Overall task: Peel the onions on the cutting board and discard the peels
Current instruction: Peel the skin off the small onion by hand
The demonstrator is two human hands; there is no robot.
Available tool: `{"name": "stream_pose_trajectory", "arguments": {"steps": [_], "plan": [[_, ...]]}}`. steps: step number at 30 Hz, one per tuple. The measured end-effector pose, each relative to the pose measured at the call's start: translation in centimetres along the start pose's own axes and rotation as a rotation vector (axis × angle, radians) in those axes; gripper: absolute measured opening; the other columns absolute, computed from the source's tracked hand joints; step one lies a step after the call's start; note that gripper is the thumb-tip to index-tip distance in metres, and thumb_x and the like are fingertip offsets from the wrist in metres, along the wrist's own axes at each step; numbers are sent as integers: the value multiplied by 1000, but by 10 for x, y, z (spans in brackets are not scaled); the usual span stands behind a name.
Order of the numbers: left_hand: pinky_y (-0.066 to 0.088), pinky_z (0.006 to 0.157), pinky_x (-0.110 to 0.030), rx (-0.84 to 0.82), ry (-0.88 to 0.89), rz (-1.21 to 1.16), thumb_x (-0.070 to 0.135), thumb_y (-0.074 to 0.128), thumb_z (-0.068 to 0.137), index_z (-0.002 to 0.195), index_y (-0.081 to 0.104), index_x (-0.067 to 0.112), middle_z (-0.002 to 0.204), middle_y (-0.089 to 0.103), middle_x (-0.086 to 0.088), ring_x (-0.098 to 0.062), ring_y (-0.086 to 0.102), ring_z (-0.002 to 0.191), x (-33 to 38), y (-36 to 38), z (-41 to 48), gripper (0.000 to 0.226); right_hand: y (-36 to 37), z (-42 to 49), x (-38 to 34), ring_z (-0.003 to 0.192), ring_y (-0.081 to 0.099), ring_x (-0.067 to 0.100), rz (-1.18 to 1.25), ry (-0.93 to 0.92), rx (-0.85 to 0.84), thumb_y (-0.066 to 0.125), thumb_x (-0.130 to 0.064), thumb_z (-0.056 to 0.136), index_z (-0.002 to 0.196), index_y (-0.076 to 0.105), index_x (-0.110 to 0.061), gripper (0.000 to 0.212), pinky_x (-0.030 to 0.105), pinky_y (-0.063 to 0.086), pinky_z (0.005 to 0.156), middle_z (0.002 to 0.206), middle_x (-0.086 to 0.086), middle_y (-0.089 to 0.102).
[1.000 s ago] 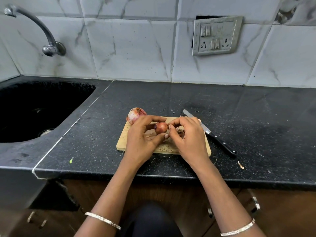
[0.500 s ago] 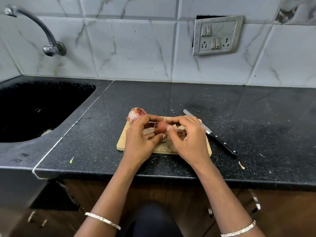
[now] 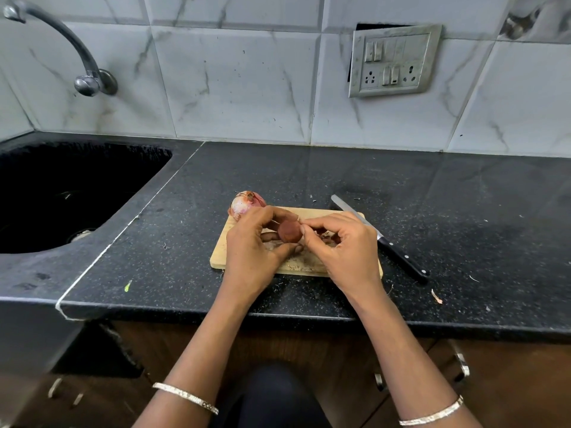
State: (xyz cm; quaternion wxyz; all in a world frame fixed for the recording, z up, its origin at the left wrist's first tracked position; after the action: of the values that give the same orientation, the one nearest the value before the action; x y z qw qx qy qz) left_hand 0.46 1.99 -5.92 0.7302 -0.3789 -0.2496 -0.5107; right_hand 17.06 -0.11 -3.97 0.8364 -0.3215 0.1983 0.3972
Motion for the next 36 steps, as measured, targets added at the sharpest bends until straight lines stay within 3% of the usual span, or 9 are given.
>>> {"name": "stream_pose_trajectory", "arguments": {"steps": [7,12,16,24,27,32,36], "plan": [[63,78,-36,-20,-23,-6,6,94,65,101,74,18,100,71,9,-11,70,94,3,1,-1,42,3,0,1,82,61,11,-111,-4,-17,71,-23,84,84,76,-17,8,25,46,75,82,-10,72],[62,78,-25,-32,-47,-60,2,93,65,106,71,21,101,72,10,-5,70,95,7,2,-2,49,8,-1,4,84,55,14,-186,15,-45,63,-29,87,85,69,-17,14,32,42,73,82,-7,67],[62,81,-28,-55,-65,-113,-6,90,63,107,68,28,104,71,11,-4,69,98,6,5,-3,60,12,-1,8,87,51,14,-186,41,-78,50,-39,89,89,64,-17,26,30,39,71,86,-7,63],[58,84,-20,-128,-86,-192,-11,84,71,116,68,21,109,72,10,-3,68,106,5,12,-4,57,10,0,14,89,46,9,-192,95,-71,59,-24,95,94,62,-17,7,14,33,70,93,-8,63],[59,90,-27,-160,-78,-207,-10,79,79,119,69,19,115,71,8,-7,68,111,3,15,-4,50,6,0,16,84,46,5,-137,122,-57,62,-18,95,93,64,-16,4,9,35,71,92,-8,65],[56,99,-30,-143,5,-162,-4,78,83,121,70,21,123,65,3,-12,65,117,5,13,-1,45,3,-1,22,80,64,11,-6,207,-34,62,-20,97,95,65,-17,5,31,50,71,85,-7,69],[58,94,-35,-140,-78,-301,-2,78,84,121,70,23,124,67,1,-18,66,116,-3,13,-1,45,-2,-2,21,79,62,1,-12,237,3,64,-19,96,97,67,-17,4,16,45,69,84,-13,66]]}}
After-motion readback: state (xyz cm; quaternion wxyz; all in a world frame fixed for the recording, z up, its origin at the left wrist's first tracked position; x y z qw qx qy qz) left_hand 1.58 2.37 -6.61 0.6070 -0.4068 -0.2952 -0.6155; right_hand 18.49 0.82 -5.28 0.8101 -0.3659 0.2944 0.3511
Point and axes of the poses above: each hand's wrist, its own z-axis towards the middle knuckle, its own y-axis out of the palm, x = y × z, the point moved 9 cm from there along z, towards the middle knuckle
